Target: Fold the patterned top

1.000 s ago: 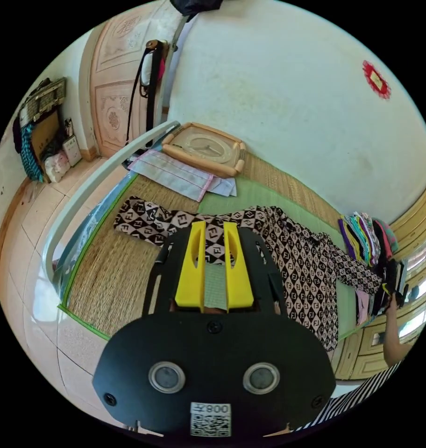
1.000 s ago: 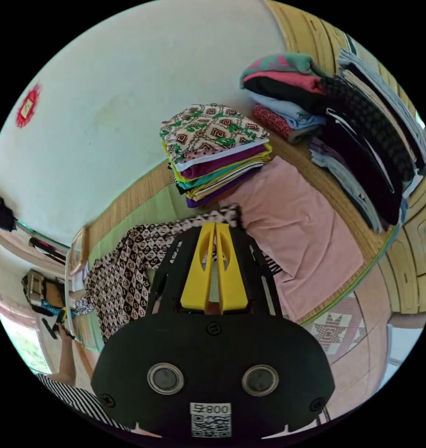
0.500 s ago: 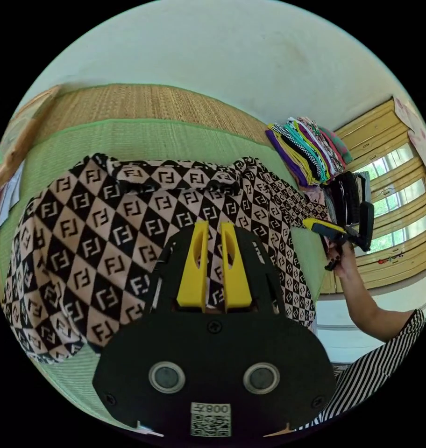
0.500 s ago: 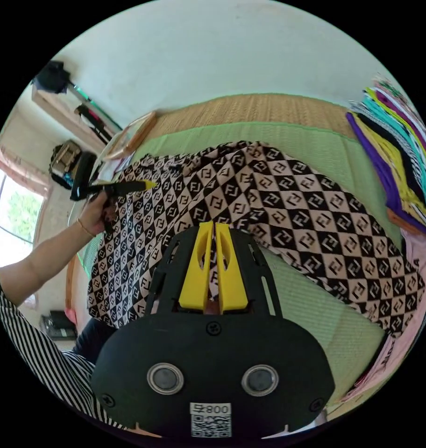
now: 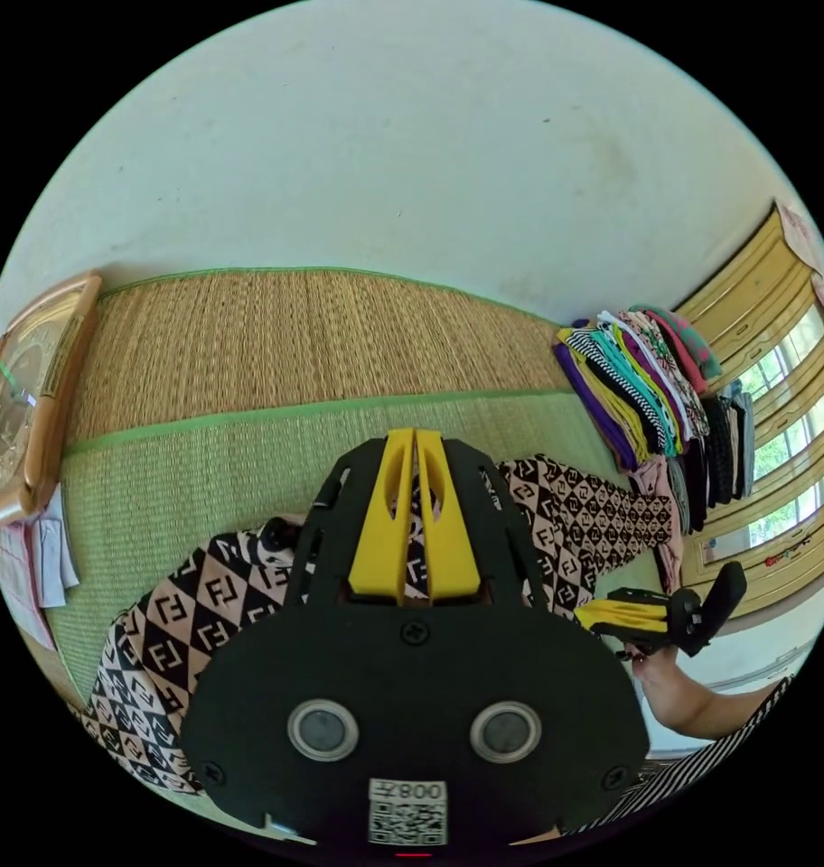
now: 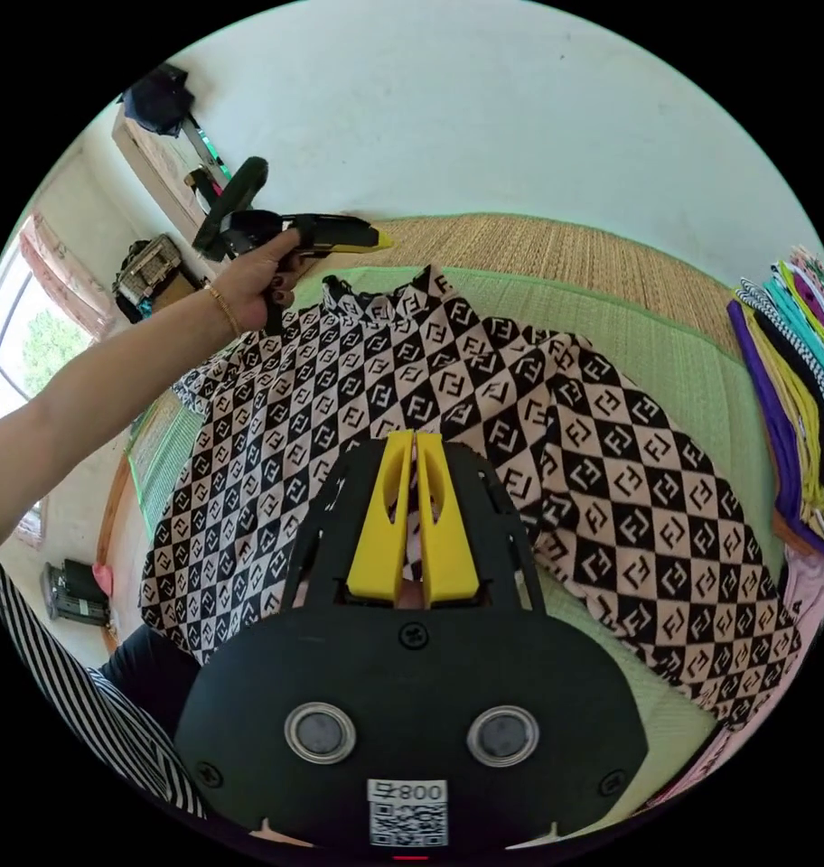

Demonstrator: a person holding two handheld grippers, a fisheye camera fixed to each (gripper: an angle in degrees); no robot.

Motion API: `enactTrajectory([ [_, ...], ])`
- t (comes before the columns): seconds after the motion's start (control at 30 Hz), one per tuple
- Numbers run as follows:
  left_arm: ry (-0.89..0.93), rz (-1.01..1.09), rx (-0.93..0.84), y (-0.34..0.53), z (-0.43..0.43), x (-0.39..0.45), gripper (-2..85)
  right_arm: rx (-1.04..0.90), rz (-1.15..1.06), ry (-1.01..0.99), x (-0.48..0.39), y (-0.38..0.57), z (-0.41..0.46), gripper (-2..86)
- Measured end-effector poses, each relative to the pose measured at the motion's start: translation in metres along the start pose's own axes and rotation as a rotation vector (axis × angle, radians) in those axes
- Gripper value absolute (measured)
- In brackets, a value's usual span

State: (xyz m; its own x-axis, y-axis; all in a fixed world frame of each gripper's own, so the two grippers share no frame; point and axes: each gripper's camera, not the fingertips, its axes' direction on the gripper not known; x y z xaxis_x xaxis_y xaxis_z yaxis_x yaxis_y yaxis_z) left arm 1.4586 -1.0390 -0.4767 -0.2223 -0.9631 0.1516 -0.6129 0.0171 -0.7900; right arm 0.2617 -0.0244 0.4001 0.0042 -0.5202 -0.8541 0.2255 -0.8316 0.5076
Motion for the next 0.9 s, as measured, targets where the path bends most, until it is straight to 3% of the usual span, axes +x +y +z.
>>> enactTrajectory([
  [0.17, 0.067, 0.009, 0.032, 0.046, -0.015, -0.005, 0.1, -0.026, -0.029, -0.038, 0.018, -0.069, 0.045, -0.2],
  [0.43, -0.285, -0.057, -0.099, 0.093, 0.001, -0.059, 0.2, -0.12, 0.06, 0.005, 0.058, -0.157, 0.121, -0.4],
  [0.6, -0.194, -0.122, -0.061, 0.1, -0.01, -0.073, 0.2, -0.119, 0.15, -0.108, 0.087, -0.166, 0.13, -0.4],
  [0.77, -0.194, -0.034, -0.015, 0.116, -0.031, -0.06, 0.1, 0.035, 0.1, -0.136, 0.089, -0.129, 0.083, -0.1],
  [0.9, -0.064, -0.001, -0.019, 0.104, -0.015, -0.045, 0.1, 0.036, 0.036, -0.251, 0.074, -0.135, 0.087, 0.0],
])
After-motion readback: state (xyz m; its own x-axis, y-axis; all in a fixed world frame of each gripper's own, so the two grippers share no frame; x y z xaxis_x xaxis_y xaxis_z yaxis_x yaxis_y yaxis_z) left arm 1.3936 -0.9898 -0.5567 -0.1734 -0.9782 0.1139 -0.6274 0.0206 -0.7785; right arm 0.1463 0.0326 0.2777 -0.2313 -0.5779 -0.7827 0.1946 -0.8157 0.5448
